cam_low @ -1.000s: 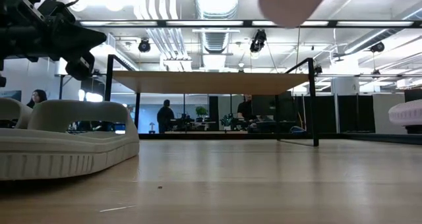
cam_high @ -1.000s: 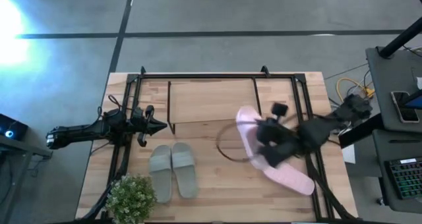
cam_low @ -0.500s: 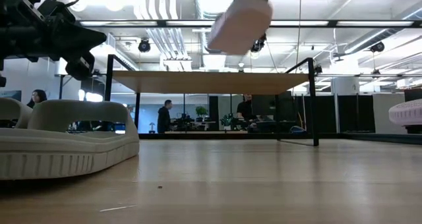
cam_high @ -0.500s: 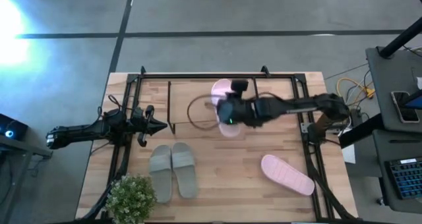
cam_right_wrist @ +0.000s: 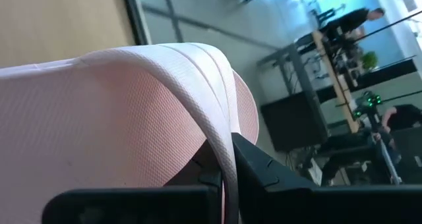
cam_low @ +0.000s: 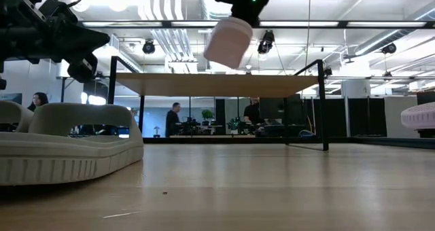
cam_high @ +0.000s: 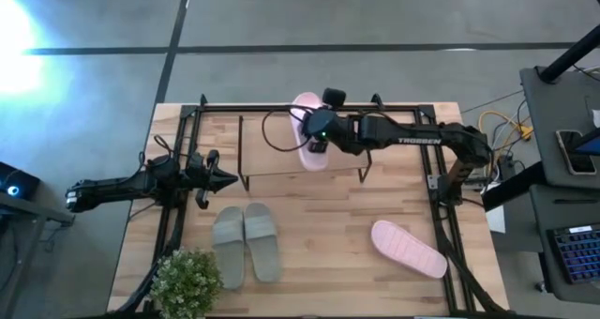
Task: Pick and place slides into the shelf
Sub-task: Put the right pink slide on the shelf
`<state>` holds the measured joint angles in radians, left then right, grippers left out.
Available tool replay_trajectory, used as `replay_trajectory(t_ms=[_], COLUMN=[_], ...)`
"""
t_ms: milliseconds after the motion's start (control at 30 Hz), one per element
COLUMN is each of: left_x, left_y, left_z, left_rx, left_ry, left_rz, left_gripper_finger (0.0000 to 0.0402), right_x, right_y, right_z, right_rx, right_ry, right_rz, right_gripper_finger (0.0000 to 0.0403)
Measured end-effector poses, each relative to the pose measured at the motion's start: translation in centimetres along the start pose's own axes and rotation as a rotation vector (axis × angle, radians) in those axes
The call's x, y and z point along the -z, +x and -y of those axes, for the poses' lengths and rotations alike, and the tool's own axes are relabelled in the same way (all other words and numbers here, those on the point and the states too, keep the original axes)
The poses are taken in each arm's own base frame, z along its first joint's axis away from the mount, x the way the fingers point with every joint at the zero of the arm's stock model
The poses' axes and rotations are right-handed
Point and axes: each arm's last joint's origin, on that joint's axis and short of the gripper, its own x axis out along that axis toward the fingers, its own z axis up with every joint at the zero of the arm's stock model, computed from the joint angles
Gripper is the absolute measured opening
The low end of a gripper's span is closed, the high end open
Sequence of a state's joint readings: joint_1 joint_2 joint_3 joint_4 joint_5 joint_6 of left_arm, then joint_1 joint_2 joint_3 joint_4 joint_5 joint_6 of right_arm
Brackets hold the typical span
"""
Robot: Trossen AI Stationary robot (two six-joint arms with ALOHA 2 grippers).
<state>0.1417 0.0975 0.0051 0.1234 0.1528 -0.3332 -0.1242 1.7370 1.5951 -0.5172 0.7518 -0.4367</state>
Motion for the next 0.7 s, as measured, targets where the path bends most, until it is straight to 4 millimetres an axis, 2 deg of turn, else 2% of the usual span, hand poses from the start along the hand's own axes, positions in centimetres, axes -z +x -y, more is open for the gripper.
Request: replay_trajectory(t_ms=[167,400,533,700], left_x=[0.0,0.0,0.0,0.0], left_y=[0.0,0.0,0.0,0.0], left_z=[0.0,0.0,0.0,0.0], left_rx=[0.0,0.0,-0.001,-0.002], left_ry=[0.0,0.0,0.0,-0.001], left_rz=[0.0,0.001,-0.002,-0.005], left_gripper_finger=[0.0001,0.0001,0.0001,0.0001], right_x=[-0.9,-0.6,-0.5,-1.3], right_y=[-0.1,2.8,3.8,4.5], right_z=[-1.1,-4.4,-5.3,-5.8], right_rx=[0.011,0.043,0.078,0.075], right_ry=[0.019,-0.057,-0.119,-0.042], right_rz=[0.05,-0.027,-0.065,-0.056], right_gripper_finger=[0.0013,0.0013,0.0013,0.0013])
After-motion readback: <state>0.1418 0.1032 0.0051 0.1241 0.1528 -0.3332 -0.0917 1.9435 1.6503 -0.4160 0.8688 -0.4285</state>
